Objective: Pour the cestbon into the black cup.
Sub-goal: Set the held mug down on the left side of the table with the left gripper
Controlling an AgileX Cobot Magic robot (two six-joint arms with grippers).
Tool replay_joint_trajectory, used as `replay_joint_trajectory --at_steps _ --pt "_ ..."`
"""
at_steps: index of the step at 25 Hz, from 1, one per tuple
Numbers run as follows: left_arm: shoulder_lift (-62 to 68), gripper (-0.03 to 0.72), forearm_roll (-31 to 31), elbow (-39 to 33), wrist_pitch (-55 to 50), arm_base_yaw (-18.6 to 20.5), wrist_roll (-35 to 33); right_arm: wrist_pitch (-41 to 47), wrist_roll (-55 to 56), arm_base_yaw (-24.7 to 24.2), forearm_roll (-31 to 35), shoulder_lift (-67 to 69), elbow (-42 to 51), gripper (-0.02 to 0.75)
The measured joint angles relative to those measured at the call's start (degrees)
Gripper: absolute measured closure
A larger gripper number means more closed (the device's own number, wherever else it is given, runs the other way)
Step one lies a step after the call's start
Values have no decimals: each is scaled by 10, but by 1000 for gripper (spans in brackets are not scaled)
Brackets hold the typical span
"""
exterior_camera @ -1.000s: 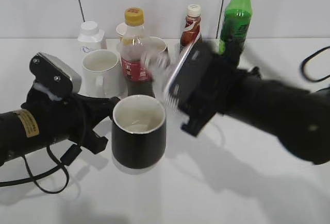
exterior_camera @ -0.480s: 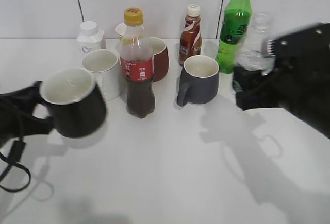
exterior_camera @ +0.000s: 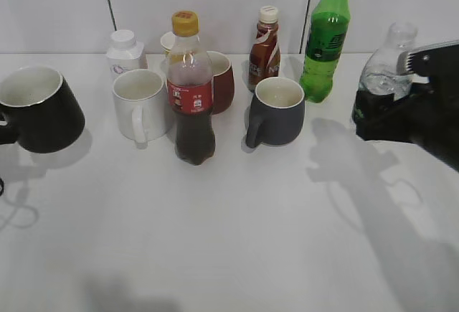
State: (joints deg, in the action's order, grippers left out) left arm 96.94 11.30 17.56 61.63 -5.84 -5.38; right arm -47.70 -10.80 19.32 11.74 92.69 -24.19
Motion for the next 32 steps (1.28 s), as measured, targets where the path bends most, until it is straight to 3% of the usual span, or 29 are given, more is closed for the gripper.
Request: replay_joint_trajectory --at_steps 5,8,17,30,32 --pt "62 649 -177 52 4 93 38 -57 14 -3 -26 61 -9 244" --pt "109 649 -233 82 28 118 54 -82 19 -3 -28 87 -10 244" --pt "181 649 -317 163 -2 123 59 -84 52 -38 -62 127 -42 244" --pt "182 647 -328 166 -19 123 59 -102 94 -43 -101 213 -77 244" --pt "182 611 -329 166 -22 123 61 -102 95 -43 -112 213 -77 244"
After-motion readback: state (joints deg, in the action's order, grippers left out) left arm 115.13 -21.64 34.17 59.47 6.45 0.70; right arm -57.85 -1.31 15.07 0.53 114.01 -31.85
